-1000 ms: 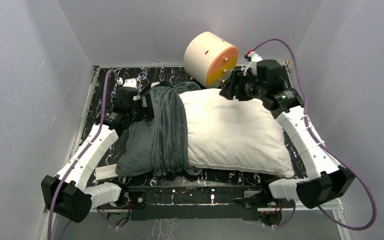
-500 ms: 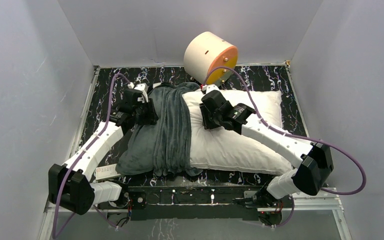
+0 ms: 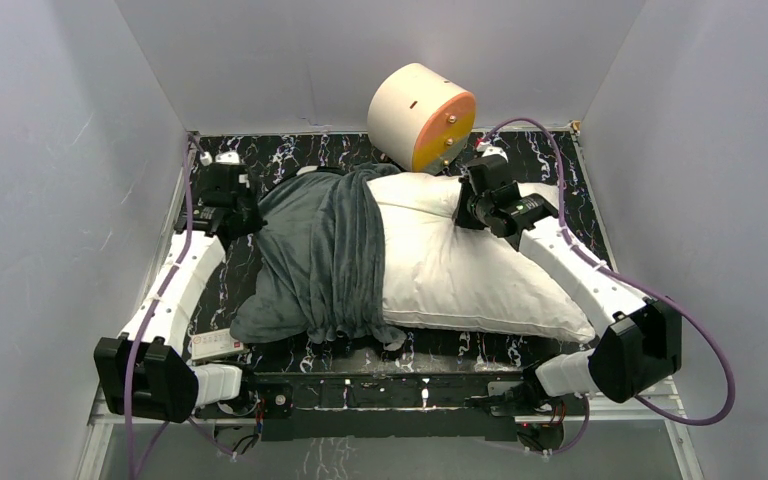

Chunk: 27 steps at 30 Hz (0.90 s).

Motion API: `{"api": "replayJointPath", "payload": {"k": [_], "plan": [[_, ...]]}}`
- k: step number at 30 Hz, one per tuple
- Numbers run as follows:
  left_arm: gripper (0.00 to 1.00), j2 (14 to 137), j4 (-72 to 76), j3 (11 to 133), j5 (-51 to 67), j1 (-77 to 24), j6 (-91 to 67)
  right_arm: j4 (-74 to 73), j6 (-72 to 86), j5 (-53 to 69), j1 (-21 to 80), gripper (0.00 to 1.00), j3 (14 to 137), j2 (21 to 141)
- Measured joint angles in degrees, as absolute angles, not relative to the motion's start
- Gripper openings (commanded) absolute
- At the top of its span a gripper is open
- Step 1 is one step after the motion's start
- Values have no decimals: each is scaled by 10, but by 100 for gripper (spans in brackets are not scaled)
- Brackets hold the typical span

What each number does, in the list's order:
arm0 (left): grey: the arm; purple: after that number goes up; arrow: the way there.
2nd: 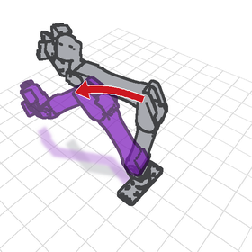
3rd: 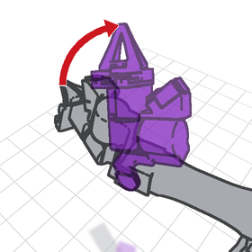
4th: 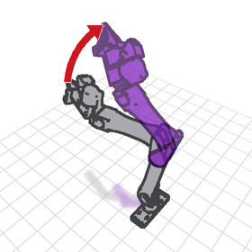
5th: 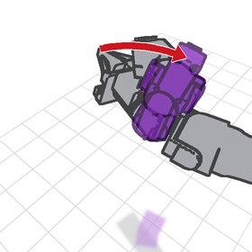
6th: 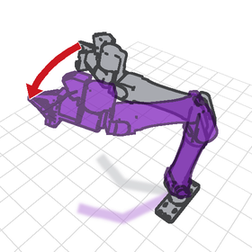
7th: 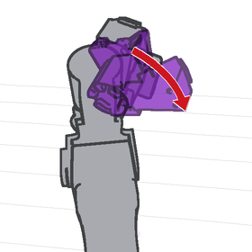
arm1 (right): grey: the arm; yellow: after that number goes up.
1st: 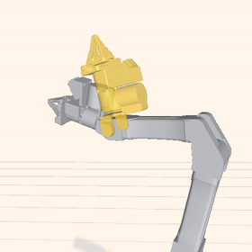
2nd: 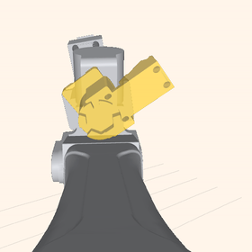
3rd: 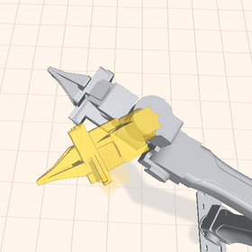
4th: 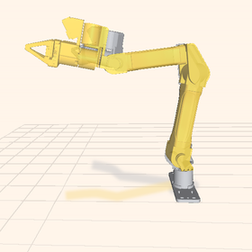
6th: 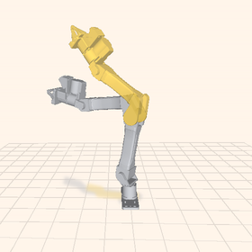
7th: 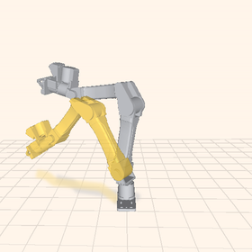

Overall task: Remove the pillowcase from the pillow
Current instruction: Remove the pillow from the pillowcase.

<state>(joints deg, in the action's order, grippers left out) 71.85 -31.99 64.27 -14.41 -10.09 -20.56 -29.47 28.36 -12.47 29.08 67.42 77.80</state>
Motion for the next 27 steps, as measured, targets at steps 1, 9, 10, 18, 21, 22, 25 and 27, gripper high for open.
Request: {"api": "replayJointPath", "payload": {"k": [1,9,10,18,21,22,25,27], "plan": [[27,719,-321,645,-135,-83,-202,-294,283,-119,284,15,674,778],[98,717,-339,651,-25,-59,-181,-298,272,-100,282,20,682,791],[98,714,-348,651,-23,-60,-185,-298,270,-98,282,20,682,792],[98,596,-420,653,22,-58,-221,-296,268,-81,281,28,684,801],[98,519,-427,639,132,-58,-239,-294,268,-69,279,30,684,801],[98,504,-430,629,152,-58,-244,-293,268,-66,279,30,684,801],[97,469,-455,583,184,-58,-263,-292,269,-59,277,30,684,801],[92,464,-479,555,188,-58,-269,-291,269,-59,277,30,684,802]]}}
